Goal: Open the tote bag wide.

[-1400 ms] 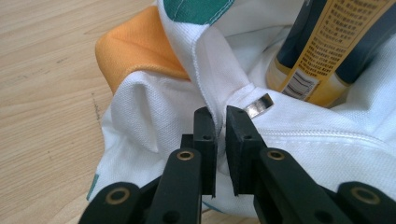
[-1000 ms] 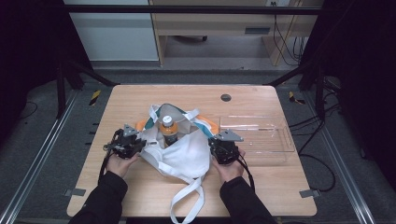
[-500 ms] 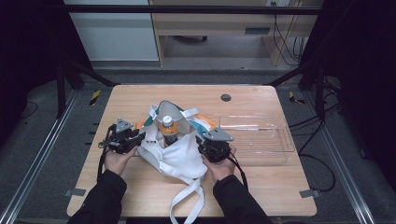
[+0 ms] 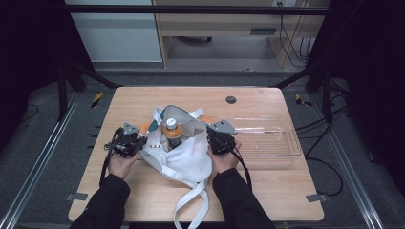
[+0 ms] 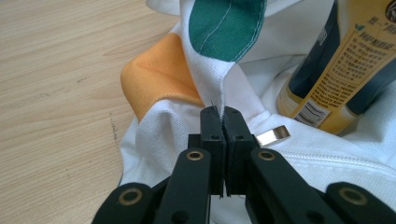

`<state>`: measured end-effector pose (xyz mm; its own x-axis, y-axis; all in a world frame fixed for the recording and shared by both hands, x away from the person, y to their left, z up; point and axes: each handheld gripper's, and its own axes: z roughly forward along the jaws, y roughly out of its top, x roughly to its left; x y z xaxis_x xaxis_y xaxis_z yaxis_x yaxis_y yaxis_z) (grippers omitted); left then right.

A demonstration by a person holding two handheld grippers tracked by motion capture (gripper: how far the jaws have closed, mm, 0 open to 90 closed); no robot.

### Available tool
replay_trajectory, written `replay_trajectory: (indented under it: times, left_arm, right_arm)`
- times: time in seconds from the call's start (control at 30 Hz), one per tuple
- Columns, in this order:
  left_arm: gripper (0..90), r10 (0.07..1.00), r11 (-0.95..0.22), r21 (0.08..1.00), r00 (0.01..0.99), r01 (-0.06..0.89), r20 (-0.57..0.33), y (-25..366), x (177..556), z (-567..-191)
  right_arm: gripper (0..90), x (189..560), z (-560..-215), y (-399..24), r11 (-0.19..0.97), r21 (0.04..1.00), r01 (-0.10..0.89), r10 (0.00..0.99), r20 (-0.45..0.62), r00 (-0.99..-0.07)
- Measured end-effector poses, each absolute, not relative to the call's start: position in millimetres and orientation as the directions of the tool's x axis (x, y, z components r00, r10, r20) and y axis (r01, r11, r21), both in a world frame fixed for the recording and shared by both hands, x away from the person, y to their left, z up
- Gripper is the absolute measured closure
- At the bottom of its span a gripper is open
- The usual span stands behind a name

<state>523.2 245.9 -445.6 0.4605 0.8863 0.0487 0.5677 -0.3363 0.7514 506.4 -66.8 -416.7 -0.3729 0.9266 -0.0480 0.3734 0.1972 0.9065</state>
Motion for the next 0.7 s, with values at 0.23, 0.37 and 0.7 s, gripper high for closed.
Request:
replay_trajectory:
  times: [0.23, 0.37, 0.7]
  left_arm:
    - [88.8, 0.884, -0.347, 0.742, 0.465, 0.573, 0.054, 247, 523, -449]
    - [88.9, 0.882, -0.351, 0.74, 0.468, 0.574, 0.056, 247, 523, -449]
    - [87.8, 0.882, -0.347, 0.747, 0.467, 0.567, 0.055, 247, 522, -451]
  right_arm:
    - [89.3, 512, -425, -76, 0.17, 0.89, 0.424, 0.937, -0.013, -0.348]
    - [89.3, 515, -433, -78, 0.161, 0.876, 0.455, 0.942, 0.001, -0.336]
    - [88.8, 519, -445, -77, 0.191, 0.846, 0.498, 0.936, -0.004, -0.352]
